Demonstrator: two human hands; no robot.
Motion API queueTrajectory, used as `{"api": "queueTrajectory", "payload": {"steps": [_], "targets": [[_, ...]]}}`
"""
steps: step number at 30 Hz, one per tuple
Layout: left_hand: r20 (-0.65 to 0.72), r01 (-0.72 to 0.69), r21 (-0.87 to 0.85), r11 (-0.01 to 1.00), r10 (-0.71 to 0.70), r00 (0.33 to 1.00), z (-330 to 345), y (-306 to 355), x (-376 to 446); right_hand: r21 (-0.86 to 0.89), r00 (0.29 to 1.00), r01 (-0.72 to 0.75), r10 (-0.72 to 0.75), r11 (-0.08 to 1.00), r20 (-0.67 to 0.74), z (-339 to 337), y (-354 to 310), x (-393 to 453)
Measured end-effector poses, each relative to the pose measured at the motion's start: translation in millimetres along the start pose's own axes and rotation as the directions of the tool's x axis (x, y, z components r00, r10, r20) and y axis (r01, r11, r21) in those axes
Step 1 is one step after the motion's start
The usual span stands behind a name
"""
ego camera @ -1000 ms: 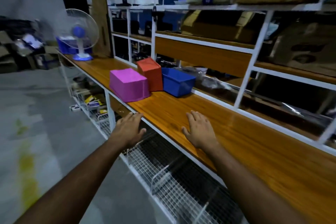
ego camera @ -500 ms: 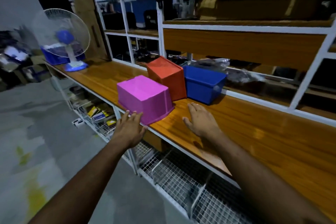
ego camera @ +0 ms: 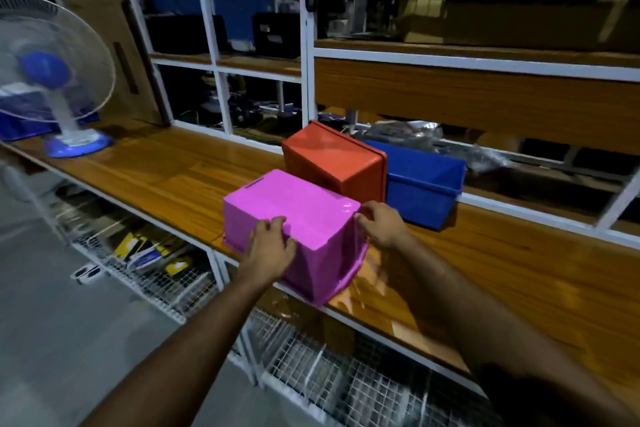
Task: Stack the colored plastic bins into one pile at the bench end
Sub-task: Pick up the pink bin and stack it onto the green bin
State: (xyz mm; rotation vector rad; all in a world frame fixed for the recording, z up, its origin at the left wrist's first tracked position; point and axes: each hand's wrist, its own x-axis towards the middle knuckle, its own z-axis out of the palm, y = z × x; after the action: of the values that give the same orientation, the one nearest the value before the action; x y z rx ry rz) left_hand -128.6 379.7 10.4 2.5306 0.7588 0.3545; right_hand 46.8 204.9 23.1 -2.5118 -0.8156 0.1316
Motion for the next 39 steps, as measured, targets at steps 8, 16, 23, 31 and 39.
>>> {"api": "queueTrajectory", "payload": {"steps": [8, 16, 23, 31, 39], "targets": [[-0.049, -0.036, -0.159, 0.987, 0.029, 0.998, 13.7, -37.4, 39.0, 0.044, 0.985, -0.16, 0.157, 0.986, 0.067, 16.4, -19.4, 47.7], [-0.046, 0.115, -0.418, 0.901, -0.148, 0.988, 2.5, -43.5, 27.2, 0.161, 0.976, -0.168, 0.141, 0.973, 0.167, 20.7, -16.6, 27.0], [-0.071, 0.195, -0.419, 0.887, -0.247, 0.967, -0.5, -27.2, -16.8, 0.291, 0.981, -0.134, 0.085, 0.947, 0.177, 21.6, -13.2, -26.5], [-0.069, 0.288, -0.415, 0.863, -0.345, 0.936, 12.5, 12.3, -83.9, 0.42, 0.977, -0.212, 0.179, 0.882, 0.115, 17.7, 20.2, -113.9], [0.029, 0.14, -0.416, 0.898, -0.141, 0.99, 43.1, 76.3, -114.8, 0.563, 0.925, -0.371, 0.348, 0.739, 0.152, -20.6, 82.1, -193.8]]}}
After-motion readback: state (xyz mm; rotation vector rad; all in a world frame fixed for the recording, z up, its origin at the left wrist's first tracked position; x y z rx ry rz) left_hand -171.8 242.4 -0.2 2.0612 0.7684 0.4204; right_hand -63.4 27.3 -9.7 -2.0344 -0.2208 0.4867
